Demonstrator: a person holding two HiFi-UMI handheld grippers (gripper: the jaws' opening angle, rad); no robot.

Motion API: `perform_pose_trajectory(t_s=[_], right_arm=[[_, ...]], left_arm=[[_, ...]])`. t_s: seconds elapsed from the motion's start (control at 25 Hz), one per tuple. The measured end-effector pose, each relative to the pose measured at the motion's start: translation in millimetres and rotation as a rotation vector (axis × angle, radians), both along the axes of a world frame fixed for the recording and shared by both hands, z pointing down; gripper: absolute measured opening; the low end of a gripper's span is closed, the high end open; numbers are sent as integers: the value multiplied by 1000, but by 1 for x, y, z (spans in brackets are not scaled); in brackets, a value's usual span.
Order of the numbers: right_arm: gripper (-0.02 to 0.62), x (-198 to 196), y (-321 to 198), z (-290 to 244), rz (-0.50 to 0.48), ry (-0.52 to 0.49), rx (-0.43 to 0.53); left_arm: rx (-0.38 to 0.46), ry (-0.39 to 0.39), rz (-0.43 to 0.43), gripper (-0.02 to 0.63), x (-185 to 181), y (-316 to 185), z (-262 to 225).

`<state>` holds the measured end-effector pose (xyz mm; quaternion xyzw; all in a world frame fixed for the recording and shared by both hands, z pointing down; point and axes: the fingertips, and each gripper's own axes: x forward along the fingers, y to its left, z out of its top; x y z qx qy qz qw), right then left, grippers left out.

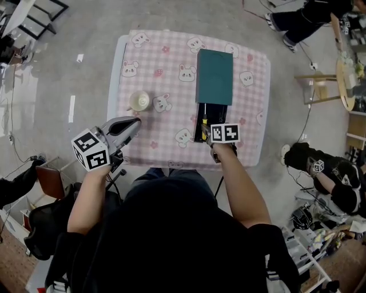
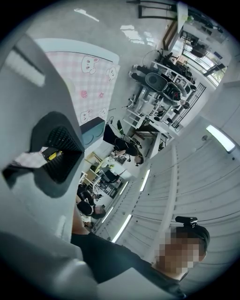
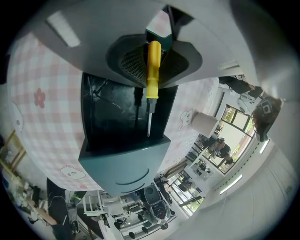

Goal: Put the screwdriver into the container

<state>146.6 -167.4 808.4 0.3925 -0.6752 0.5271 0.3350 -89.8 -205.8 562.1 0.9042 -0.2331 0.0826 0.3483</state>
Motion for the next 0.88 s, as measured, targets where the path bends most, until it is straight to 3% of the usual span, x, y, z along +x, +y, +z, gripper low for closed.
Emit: perform_pose_trajectory(t_s=[0.88], right_arm=[[110,4,-7,18,19,49,-51]], left_arm=[[-31,-12,-14,1,-5,-1,6]])
